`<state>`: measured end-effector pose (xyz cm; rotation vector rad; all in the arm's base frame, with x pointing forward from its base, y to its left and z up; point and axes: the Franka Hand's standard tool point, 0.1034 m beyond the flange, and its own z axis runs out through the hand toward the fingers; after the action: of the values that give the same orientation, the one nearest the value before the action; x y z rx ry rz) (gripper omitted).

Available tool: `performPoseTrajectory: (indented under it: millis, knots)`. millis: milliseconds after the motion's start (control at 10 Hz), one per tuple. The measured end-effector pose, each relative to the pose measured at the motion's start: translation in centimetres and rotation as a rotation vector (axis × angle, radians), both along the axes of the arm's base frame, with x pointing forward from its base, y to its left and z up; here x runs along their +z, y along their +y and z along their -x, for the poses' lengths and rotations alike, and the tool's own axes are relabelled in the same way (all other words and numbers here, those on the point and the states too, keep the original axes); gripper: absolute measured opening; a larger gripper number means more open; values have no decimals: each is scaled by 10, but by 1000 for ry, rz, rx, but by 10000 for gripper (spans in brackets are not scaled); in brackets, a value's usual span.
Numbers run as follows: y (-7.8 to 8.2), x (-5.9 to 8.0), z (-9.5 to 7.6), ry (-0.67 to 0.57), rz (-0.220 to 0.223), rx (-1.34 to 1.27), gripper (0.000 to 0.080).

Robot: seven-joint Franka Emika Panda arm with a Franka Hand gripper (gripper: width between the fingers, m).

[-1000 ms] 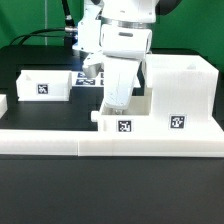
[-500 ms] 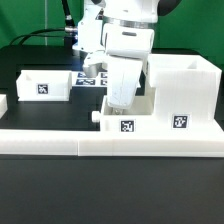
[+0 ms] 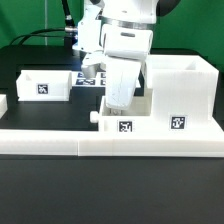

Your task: Assemble drawer

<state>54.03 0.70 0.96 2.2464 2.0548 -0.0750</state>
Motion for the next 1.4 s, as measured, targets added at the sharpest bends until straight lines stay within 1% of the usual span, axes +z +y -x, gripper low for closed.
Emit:
performPoseTrajectory:
  millis: [100, 200, 300, 400, 500, 600, 700, 900, 1100, 1200, 1400]
  knots:
    - [0, 0, 0, -1, 0, 0, 50]
    - [1, 1, -1, -2, 0, 1, 281]
    - [2, 1, -1, -2, 0, 2, 429]
    - [2, 2, -2, -2, 1, 1, 429]
    - [2, 5, -3, -6, 1, -1, 588]
    - [2, 9, -5, -13, 0, -6, 588]
    - [2, 16, -7, -22, 0, -12, 639]
    - [-1, 31, -6, -36, 0, -15, 646]
    - [-17, 44, -6, -35, 12, 11, 648]
    - [-26, 46, -6, -31, 16, 17, 648]
    - [-28, 46, -6, -31, 15, 12, 648]
